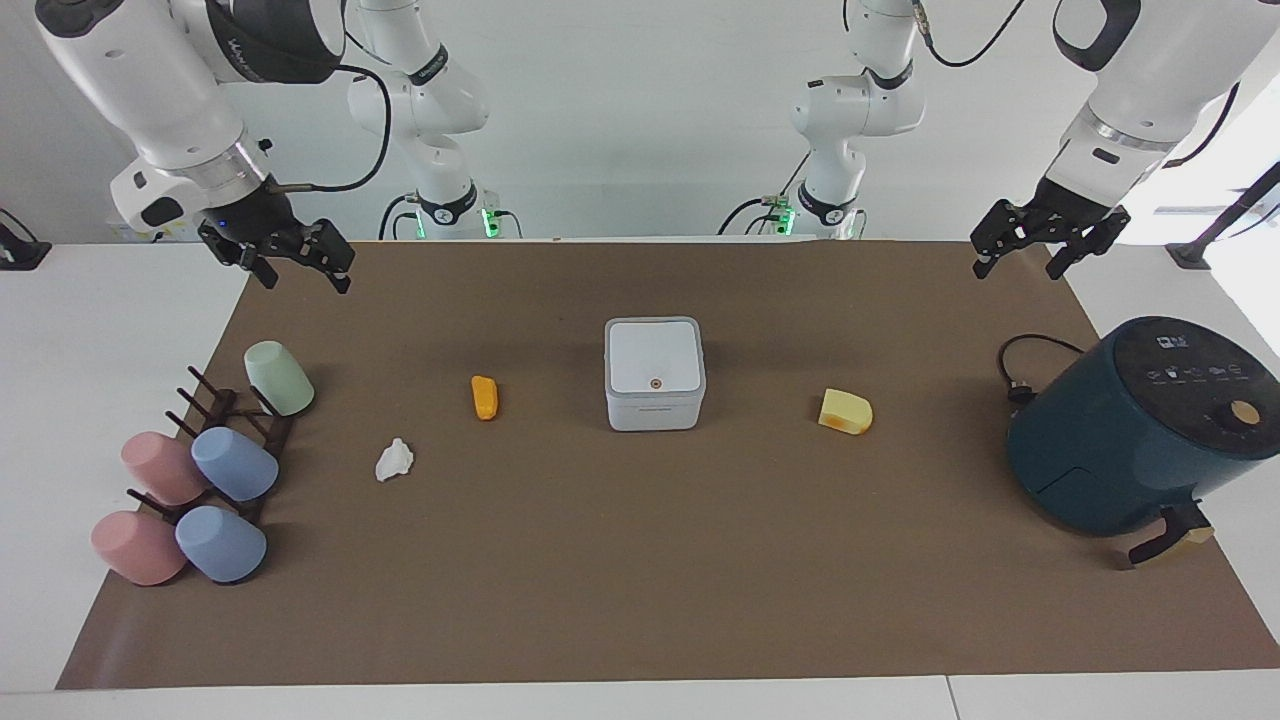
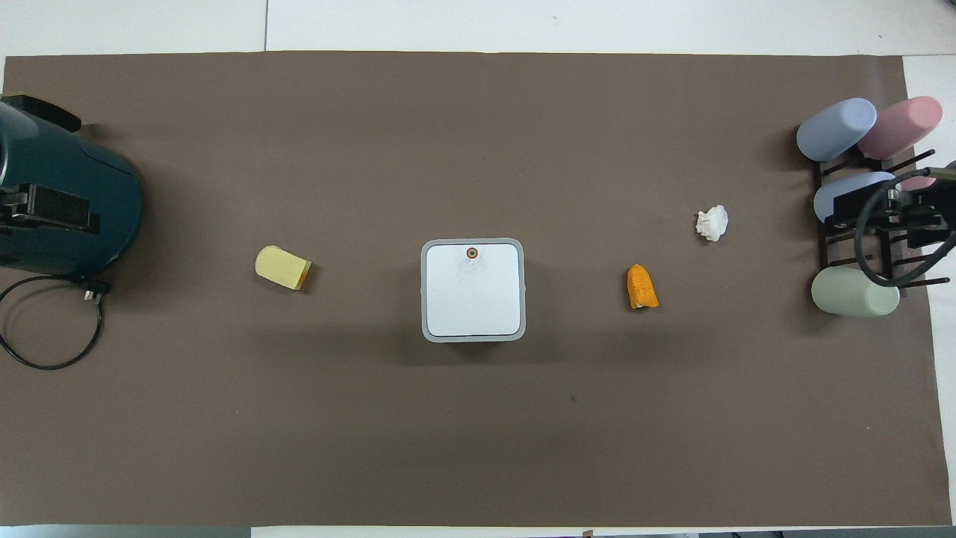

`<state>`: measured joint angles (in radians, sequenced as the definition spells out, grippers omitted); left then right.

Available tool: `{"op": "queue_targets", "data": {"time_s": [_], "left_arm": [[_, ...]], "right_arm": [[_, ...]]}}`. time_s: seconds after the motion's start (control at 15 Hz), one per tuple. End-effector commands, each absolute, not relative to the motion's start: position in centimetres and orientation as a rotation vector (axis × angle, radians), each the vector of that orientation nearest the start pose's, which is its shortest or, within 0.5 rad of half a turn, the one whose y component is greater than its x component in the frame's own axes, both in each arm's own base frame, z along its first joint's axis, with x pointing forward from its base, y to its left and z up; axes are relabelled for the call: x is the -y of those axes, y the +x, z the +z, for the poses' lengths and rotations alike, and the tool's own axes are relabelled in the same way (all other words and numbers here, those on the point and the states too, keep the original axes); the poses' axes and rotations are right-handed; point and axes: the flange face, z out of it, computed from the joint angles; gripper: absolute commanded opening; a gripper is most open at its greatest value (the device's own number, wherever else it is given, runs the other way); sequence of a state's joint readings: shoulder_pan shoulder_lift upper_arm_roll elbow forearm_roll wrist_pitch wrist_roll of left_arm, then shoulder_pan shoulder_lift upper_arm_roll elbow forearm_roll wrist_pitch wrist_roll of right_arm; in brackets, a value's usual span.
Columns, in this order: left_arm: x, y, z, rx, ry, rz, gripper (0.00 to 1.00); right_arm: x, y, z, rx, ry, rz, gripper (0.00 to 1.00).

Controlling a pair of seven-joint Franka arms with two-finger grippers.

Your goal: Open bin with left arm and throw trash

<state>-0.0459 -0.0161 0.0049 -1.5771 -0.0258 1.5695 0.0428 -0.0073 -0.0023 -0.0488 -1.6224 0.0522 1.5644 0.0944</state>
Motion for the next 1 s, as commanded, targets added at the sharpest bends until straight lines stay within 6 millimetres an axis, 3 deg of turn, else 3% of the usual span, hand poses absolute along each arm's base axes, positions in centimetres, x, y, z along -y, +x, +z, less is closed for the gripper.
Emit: {"op": "queue_targets", "data": {"time_s": [0.0, 0.67, 0.73, 0.8, 0.87, 0.93], "left_arm": [[2.6, 53.8, 63.2, -0.162, -3.144, -0.007, 1.0], [3.3, 53.4, 63.0, -0.138, -3.145, 0.015, 1.0], [4.3, 53.3, 63.1, -0.116, -3.145, 0.01, 0.9], [5.1, 53.3, 63.0, -0.114, -3.146, 0.001, 0.6], [6.4, 53.3, 62.8, -0.14, -3.145, -0.009, 0.07], [9.5, 52.7, 62.6, -0.228, -3.141, -0.032, 0.0]], "right_arm": [[2.5, 54.8, 60.5, -0.247, -3.081, 0.085, 1.0], [1.4, 54.5, 60.2, -0.212, -3.077, 0.095, 1.0], [0.2, 54.4, 59.9, -0.155, -3.078, 0.091, 1.0], [-0.4, 54.6, 59.8, -0.1, -3.077, 0.043, 1.0], [-0.6, 55.0, 59.1, -0.09, -3.076, -0.006, 1.0], [-1.9, 54.6, 58.0, -0.057, -3.075, -0.029, 1.0]]}}
